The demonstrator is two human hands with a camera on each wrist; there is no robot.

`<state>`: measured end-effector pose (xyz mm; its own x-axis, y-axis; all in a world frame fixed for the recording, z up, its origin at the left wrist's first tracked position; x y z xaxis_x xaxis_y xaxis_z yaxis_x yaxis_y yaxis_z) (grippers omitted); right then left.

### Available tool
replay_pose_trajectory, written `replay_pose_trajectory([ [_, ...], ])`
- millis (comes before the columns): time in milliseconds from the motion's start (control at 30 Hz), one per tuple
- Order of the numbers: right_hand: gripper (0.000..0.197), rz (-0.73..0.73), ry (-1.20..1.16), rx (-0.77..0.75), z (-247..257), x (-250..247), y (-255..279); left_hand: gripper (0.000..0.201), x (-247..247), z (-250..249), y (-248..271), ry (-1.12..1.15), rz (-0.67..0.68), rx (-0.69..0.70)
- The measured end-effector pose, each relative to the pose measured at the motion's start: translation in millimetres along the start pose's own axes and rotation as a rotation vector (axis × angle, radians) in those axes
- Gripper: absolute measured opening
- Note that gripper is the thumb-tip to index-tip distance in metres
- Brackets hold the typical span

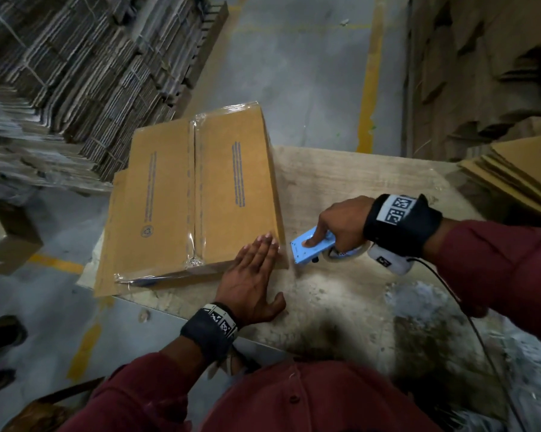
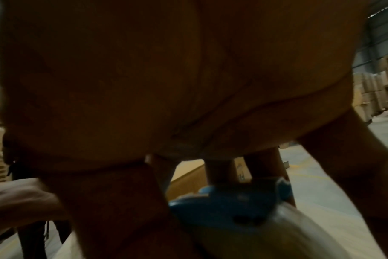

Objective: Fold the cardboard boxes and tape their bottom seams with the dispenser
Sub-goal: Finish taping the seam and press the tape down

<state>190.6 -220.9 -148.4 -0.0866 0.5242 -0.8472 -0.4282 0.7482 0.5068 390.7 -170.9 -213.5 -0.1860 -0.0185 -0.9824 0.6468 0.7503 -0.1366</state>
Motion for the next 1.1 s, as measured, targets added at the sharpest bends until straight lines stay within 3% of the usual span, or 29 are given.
replay_pose_trajectory([
  [133,0.059,0.036,-0.05,-0.002,3,8,-12,0.103,-3,2,-5,-0.013,0.081,0.0],
  [300,0.039,0.234,-0.051,-0.002,-6,44,-21,0.092,-33,2,-37,-0.151,0.121,0.12],
  [533,0.041,0.198,-0.128,-0.001,-29,69,-6,0.07,-47,-1,-59,-0.149,0.206,0.295],
  [800,0.044,0.15,-0.222,0.101,-39,72,-4,0.075,-39,7,-77,-0.199,0.291,0.457],
  [1100,0.042,0.115,-0.275,0.064,-39,83,-23,0.071,-34,7,-102,-0.082,0.482,0.465],
])
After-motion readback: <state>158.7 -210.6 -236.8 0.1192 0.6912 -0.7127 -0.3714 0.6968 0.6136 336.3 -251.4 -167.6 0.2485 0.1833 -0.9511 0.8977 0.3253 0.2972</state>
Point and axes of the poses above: each hand's wrist, its own y-axis away from the middle knuckle, its own x-axis out of the palm, z = x × y, the point moved 7 cm from there along -y, towards the middle knuckle, and after that the axes turned 14 degrees about -z, right-handed, at the moved point
